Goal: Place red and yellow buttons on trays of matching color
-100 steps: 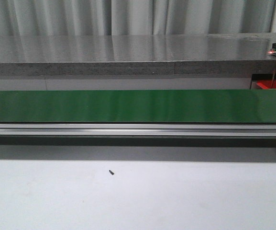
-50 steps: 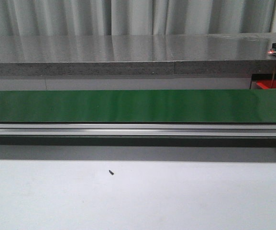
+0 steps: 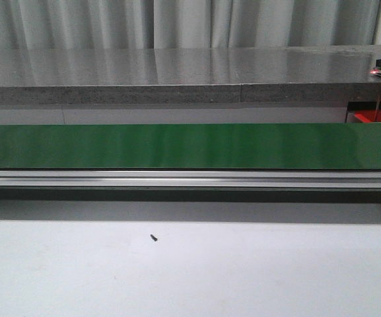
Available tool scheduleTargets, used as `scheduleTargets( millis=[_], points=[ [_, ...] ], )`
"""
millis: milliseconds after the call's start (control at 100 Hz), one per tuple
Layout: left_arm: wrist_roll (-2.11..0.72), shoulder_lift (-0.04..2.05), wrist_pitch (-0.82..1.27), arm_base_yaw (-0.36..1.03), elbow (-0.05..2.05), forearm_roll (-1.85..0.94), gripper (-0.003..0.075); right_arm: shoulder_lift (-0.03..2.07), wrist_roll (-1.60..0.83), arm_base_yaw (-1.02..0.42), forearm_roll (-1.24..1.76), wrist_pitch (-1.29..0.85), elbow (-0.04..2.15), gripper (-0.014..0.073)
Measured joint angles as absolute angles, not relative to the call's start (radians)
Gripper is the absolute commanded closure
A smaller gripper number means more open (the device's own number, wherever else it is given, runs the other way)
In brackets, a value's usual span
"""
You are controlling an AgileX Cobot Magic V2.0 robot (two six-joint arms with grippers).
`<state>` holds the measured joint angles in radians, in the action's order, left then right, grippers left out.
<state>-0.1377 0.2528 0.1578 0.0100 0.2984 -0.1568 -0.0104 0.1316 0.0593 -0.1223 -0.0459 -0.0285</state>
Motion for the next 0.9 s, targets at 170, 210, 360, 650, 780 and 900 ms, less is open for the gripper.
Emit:
scheduleTargets(
  millis=[170,210,360,650,780,900],
  points=[
    [-0.05,0.197,0.03,0.037,0.204,-0.062,0.074,-0.01,0.132,0.059,-0.122,-0.046,-0.028,0.0715],
    [-0.045,0.183,0.021,0.047,0.182,-0.059,0.074,-0.01,0.132,0.059,-0.122,-0.046,-0.028,0.0715],
    [-0.038,0.114,0.0,0.085,0.101,-0.049,0.074,-0.01,0.132,0.059,-0.122,-0.046,-0.028,0.0715],
    [-0.035,-0.005,0.0,0.055,-0.008,-0.047,0.074,-0.01,0.132,0.059,-0.122,-0.046,-0.03,0.0715],
    [-0.033,-0.005,0.04,0.03,-0.006,-0.049,0.074,-0.01,0.132,0.059,-0.122,-0.044,-0.03,0.0715],
    [-0.035,-0.005,0.075,0.02,-0.006,-0.051,0.074,-0.01,0.132,0.059,-0.122,-0.044,-0.03,0.0715]
  ],
)
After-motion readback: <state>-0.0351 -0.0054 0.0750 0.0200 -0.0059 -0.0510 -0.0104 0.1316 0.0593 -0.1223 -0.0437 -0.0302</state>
